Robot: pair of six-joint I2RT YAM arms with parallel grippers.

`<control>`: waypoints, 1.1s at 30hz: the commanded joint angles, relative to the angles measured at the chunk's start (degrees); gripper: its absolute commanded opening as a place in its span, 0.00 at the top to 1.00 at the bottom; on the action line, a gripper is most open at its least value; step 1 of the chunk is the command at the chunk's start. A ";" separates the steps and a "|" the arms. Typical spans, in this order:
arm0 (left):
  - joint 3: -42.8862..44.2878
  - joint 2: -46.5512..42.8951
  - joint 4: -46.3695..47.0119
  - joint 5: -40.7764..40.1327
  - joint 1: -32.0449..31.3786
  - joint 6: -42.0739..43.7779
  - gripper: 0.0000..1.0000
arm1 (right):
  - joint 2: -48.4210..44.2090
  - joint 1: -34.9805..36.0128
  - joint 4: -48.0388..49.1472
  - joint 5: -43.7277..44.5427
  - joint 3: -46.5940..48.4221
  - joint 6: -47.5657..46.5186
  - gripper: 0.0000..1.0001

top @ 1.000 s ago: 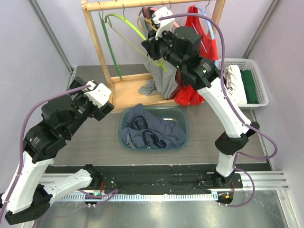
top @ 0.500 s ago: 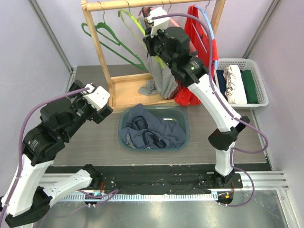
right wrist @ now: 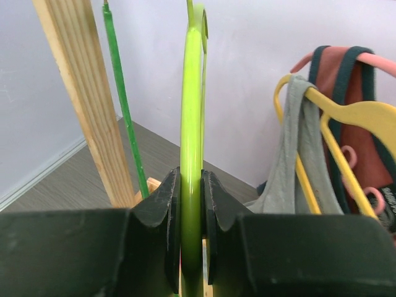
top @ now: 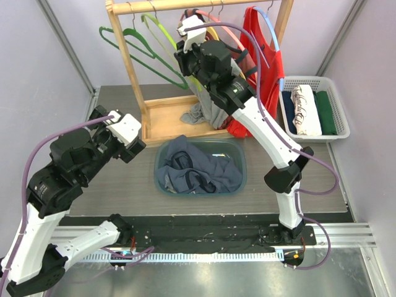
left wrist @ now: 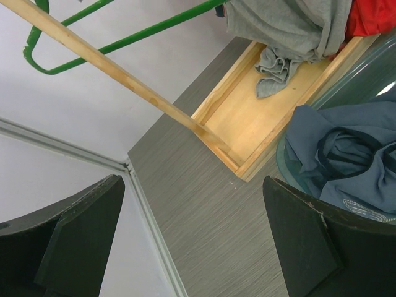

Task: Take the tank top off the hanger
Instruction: Place the hanger at the clothesline.

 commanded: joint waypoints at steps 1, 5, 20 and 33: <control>0.51 0.09 1.04 0.81 0.45 -0.93 0.00 | 1.91 0.97 6.12 -0.55 1.34 -0.12 0.99; 0.25 0.27 1.13 0.90 0.45 -1.11 0.00 | 2.88 1.58 6.11 -0.99 1.61 0.15 0.99; -1.94 0.53 1.04 3.09 0.89 -5.50 0.00 | -8.00 1.67 5.41 1.64 -11.80 1.11 0.24; -17.23 4.22 6.02 12.50 0.80 -19.48 0.00 | -32.52 1.59 7.61 2.17 -31.60 2.26 0.16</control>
